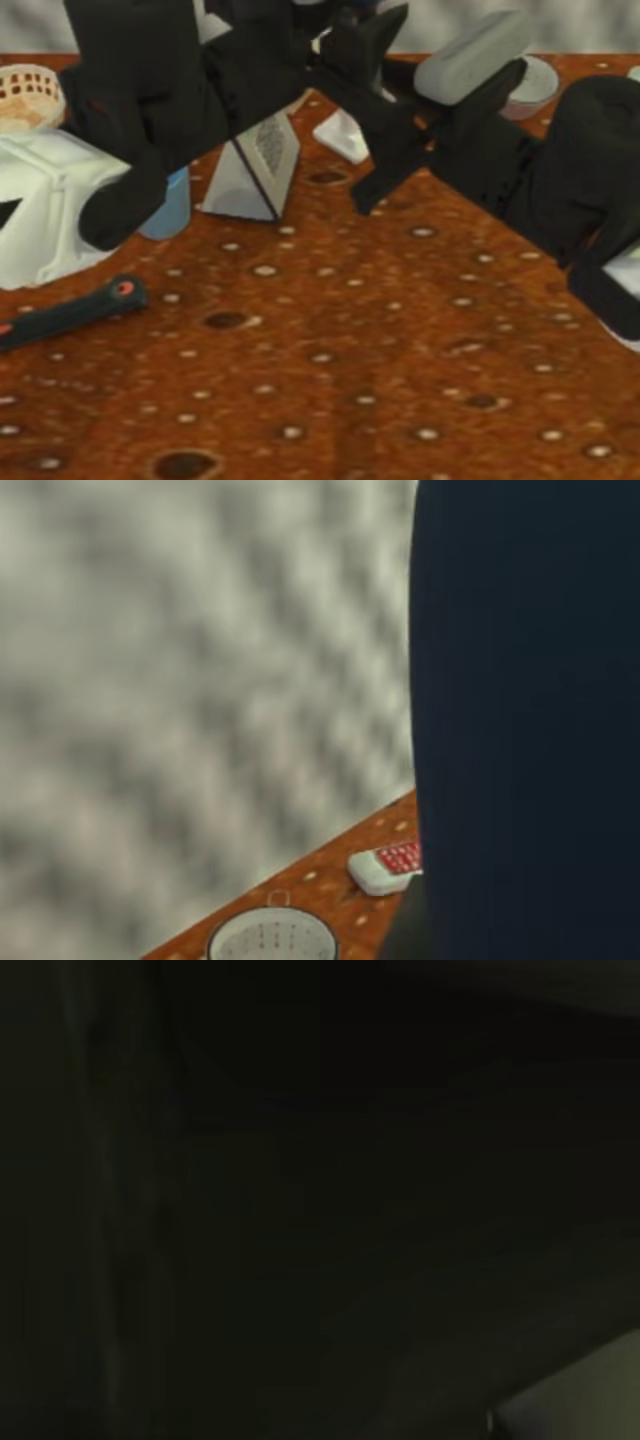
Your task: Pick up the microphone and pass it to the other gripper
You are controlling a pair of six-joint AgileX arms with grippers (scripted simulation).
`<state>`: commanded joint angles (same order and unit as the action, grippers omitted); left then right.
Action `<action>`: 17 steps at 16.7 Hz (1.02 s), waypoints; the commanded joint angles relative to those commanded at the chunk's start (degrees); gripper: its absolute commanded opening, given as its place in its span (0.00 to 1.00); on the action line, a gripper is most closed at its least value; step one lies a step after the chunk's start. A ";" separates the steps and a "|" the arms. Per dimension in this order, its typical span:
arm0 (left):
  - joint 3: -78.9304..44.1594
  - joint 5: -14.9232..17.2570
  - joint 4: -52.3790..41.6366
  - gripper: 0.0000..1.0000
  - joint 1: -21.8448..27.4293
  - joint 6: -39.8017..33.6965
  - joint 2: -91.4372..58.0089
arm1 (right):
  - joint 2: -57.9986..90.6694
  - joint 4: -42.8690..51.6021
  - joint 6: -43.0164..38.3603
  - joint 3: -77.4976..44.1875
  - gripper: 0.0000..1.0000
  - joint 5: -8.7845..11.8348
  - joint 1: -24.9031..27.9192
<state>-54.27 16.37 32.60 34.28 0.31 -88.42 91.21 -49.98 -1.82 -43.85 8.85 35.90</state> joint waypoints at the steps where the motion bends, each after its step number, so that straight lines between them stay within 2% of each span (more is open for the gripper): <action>1: 0.00 0.00 0.00 0.17 0.00 0.00 0.00 | 0.00 0.00 0.00 0.00 0.00 0.00 0.00; 3: 0.00 0.00 0.00 0.02 0.00 0.00 0.00 | 0.00 0.00 0.00 0.00 0.00 0.00 0.00; 4: 0.00 0.00 0.00 0.00 0.00 0.00 0.00 | 0.00 0.00 0.00 0.00 0.00 0.00 0.00; 12: 0.00 0.00 0.00 0.00 0.00 0.00 0.00 | 0.00 0.00 0.00 0.00 0.00 0.00 0.00; 17: 0.00 0.00 0.00 0.00 0.00 0.00 0.00 | 0.00 0.00 0.00 0.00 0.38 0.00 0.00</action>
<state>-54.27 16.37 32.60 34.28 0.31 -88.42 91.21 -49.98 -1.82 -43.85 8.85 35.90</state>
